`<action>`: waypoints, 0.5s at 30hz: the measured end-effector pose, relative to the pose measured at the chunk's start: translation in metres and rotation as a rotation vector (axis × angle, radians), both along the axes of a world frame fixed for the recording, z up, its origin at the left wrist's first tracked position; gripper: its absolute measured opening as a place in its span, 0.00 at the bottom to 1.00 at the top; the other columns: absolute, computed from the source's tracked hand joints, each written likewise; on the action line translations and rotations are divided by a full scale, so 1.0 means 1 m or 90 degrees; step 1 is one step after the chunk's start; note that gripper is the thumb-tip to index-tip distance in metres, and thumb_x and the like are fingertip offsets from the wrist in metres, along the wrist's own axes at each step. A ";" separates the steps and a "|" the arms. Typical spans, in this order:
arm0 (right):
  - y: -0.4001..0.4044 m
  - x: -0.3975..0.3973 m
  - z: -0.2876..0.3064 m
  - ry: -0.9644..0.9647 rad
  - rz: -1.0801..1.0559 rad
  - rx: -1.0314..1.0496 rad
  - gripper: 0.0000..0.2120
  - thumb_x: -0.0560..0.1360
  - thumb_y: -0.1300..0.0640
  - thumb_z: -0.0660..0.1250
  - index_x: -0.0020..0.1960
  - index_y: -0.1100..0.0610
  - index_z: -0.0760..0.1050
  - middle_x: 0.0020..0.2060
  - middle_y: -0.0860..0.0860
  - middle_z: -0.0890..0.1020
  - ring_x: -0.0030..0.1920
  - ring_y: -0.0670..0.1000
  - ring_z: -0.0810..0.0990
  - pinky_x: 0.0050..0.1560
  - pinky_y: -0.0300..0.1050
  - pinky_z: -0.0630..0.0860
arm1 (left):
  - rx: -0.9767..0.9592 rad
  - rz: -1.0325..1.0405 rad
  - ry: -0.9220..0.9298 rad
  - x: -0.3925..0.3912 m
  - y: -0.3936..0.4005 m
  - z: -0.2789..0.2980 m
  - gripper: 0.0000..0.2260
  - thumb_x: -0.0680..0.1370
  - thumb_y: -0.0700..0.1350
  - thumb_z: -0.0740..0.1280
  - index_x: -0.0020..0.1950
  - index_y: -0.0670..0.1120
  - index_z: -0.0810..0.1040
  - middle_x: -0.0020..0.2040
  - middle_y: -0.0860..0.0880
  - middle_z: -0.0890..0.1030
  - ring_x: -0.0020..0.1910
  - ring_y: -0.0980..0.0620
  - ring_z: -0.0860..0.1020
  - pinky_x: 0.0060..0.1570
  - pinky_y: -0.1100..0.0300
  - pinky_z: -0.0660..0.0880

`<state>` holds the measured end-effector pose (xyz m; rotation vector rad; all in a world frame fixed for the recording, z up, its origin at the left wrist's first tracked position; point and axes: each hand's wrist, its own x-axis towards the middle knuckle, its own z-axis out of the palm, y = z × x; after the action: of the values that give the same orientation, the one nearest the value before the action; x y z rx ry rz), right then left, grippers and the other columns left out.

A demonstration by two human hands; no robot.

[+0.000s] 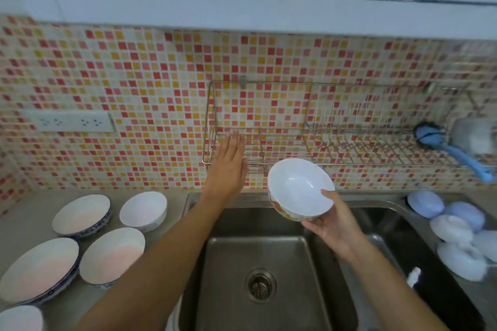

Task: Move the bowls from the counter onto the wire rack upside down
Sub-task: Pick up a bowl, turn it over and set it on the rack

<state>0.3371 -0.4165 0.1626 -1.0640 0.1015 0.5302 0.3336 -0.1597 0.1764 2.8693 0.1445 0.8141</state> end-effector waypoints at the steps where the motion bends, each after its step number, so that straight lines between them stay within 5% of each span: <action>1: -0.002 0.003 0.006 -0.002 0.003 0.018 0.16 0.76 0.53 0.64 0.63 0.50 0.72 0.61 0.56 0.76 0.59 0.59 0.77 0.43 0.53 0.81 | -0.003 0.010 0.017 0.008 0.003 0.001 0.25 0.83 0.53 0.45 0.77 0.48 0.43 0.78 0.49 0.41 0.75 0.52 0.35 0.71 0.55 0.33; 11: 0.010 0.059 0.059 -0.065 -0.055 0.087 0.15 0.76 0.56 0.64 0.62 0.53 0.71 0.62 0.59 0.71 0.61 0.63 0.75 0.45 0.63 0.82 | 0.009 0.061 0.113 0.027 0.013 -0.018 0.33 0.74 0.62 0.26 0.76 0.47 0.36 0.75 0.49 0.35 0.74 0.49 0.33 0.73 0.52 0.34; 15: 0.029 0.090 0.070 -0.231 -0.094 -0.114 0.22 0.75 0.54 0.69 0.68 0.52 0.70 0.65 0.54 0.72 0.62 0.59 0.75 0.47 0.60 0.82 | 0.021 0.057 0.116 0.026 0.014 -0.018 0.33 0.74 0.62 0.28 0.75 0.48 0.36 0.76 0.49 0.35 0.74 0.49 0.33 0.73 0.52 0.34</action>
<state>0.4271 -0.3876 0.2328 -1.3014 -0.0924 0.1915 0.3596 -0.1461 0.1582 2.9840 0.2846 0.5730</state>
